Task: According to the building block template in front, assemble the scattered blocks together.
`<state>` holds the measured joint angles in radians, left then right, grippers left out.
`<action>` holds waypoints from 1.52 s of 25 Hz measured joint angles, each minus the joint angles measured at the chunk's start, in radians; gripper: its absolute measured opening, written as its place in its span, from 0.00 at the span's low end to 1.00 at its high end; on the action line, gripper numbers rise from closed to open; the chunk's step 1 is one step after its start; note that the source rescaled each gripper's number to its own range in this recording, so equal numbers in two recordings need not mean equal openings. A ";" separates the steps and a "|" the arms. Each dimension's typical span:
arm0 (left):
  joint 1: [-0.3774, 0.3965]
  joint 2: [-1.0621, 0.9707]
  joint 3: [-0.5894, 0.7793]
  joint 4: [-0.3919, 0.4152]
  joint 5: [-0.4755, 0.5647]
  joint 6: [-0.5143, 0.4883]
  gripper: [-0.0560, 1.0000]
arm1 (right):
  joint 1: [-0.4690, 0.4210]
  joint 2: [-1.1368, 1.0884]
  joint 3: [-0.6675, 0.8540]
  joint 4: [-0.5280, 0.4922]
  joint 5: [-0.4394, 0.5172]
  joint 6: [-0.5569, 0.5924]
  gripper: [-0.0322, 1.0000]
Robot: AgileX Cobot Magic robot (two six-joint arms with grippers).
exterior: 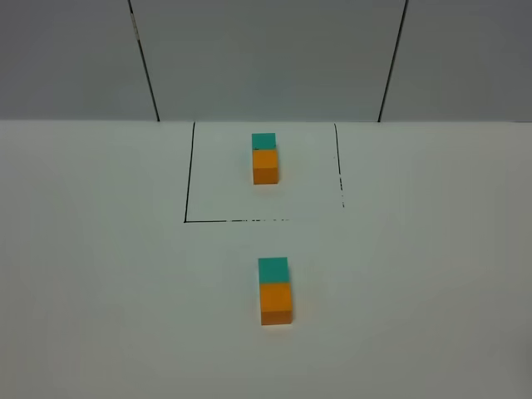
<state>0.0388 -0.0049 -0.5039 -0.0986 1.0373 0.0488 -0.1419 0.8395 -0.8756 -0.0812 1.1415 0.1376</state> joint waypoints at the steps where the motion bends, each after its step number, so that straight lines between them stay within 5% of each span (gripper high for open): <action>1: 0.000 0.000 0.000 0.000 0.000 0.000 0.18 | 0.000 -0.048 0.013 -0.001 0.019 -0.015 1.00; 19: 0.000 0.000 0.000 0.000 0.000 0.000 0.18 | 0.000 -0.598 0.321 0.137 -0.069 -0.184 1.00; 38: 0.000 0.000 0.000 0.000 0.000 0.000 0.18 | 0.002 -0.729 0.375 0.173 -0.083 -0.252 0.99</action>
<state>0.0388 -0.0049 -0.5039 -0.0986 1.0373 0.0488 -0.1404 0.1109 -0.5005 0.0918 1.0587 -0.1144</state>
